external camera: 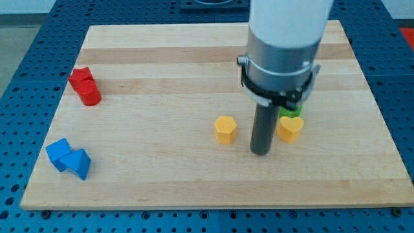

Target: Place your arm left side of yellow hexagon

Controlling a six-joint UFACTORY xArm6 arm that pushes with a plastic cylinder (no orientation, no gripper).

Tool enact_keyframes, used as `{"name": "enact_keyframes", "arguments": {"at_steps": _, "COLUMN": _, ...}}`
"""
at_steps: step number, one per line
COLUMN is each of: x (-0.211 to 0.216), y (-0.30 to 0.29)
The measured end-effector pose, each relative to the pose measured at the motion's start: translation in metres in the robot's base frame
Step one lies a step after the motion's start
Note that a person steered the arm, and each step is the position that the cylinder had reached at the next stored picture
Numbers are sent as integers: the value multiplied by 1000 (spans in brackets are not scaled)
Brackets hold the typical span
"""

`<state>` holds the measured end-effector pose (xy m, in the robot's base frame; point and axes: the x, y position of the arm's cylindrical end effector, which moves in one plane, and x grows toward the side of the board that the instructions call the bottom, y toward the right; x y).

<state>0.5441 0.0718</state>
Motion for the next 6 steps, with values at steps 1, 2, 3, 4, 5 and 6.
{"name": "enact_keyframes", "arguments": {"at_steps": 1, "x": 9, "y": -38}}
{"name": "enact_keyframes", "arguments": {"at_steps": 2, "x": -3, "y": -90}}
{"name": "enact_keyframes", "arguments": {"at_steps": 3, "x": -29, "y": -119}}
{"name": "enact_keyframes", "arguments": {"at_steps": 4, "x": -54, "y": -123}}
{"name": "enact_keyframes", "arguments": {"at_steps": 5, "x": -74, "y": -109}}
{"name": "enact_keyframes", "arguments": {"at_steps": 6, "x": -50, "y": -70}}
